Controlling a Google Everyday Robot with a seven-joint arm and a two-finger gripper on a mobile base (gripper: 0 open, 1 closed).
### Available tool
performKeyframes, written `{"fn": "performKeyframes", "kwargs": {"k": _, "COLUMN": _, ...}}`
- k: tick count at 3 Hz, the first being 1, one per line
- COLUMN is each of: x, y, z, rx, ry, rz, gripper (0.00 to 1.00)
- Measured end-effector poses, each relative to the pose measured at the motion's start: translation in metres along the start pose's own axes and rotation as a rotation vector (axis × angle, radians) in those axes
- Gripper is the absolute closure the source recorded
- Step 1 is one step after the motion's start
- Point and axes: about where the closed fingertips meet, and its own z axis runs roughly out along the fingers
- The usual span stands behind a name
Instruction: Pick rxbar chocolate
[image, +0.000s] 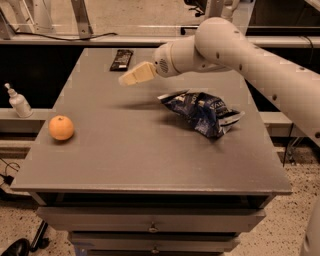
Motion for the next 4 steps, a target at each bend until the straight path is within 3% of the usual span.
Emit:
{"fn": "performKeyframes", "kwargs": {"k": 3, "x": -0.019, "y": -0.06, "z": 0.062, "rx": 0.113, "ry": -0.08, "rz": -0.024, "gripper": 0.0}}
{"fn": "performKeyframes", "kwargs": {"k": 4, "x": -0.016, "y": -0.072, "z": 0.085, "rx": 0.126, "ry": -0.061, "rz": -0.039, "gripper": 0.0}}
